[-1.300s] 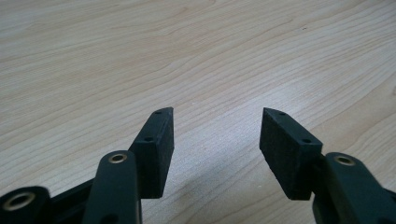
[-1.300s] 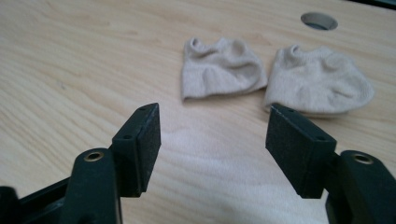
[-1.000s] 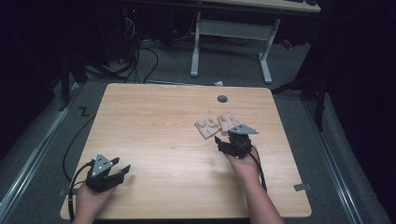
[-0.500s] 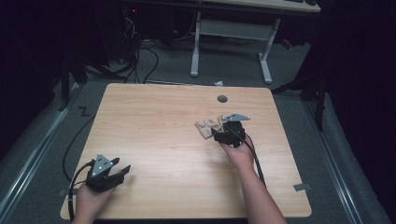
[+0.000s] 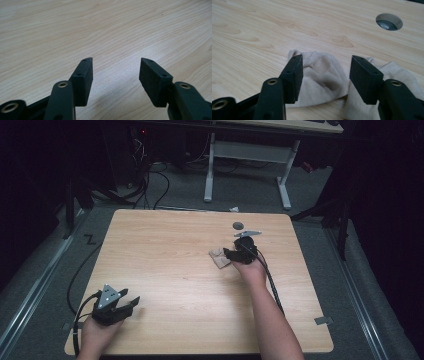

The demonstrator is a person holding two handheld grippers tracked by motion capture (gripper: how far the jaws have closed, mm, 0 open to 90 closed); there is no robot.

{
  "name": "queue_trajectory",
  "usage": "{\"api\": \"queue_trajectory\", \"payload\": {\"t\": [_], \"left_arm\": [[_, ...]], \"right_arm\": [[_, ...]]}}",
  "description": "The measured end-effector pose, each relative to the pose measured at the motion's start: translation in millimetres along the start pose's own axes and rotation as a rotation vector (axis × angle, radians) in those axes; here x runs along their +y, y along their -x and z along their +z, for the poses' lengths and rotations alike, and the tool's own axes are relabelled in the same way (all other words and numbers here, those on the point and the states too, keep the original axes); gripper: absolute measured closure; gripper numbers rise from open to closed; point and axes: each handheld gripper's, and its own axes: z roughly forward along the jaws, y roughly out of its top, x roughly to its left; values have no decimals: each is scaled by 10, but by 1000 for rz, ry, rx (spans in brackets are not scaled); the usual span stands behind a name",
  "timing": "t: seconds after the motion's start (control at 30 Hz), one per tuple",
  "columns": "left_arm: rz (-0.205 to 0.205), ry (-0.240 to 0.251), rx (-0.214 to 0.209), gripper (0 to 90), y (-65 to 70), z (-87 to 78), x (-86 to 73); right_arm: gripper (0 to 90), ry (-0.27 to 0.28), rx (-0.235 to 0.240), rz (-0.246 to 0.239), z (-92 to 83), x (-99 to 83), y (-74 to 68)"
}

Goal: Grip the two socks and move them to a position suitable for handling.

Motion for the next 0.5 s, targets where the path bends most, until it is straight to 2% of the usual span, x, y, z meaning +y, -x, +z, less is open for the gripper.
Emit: {"api": "queue_trajectory", "payload": {"t": [0.2,0.3,0.33,0.43,0.5], "left_arm": [[0,2,-1,450,2,0,0],[-2,2,-2,449,-2,-1,-1],[-2,1,-4,449,-4,2,-2],[1,-1,-6,449,-3,5,-1],[2,-2,-8,449,1,9,0]], "right_arm": [[513,-39,-13,20,143,-20,49],[538,-64,-2,26,207,-57,80],[554,-87,-1,25,230,-79,82],[579,-97,12,28,251,-98,84],[634,-104,20,31,264,-114,82]]}}
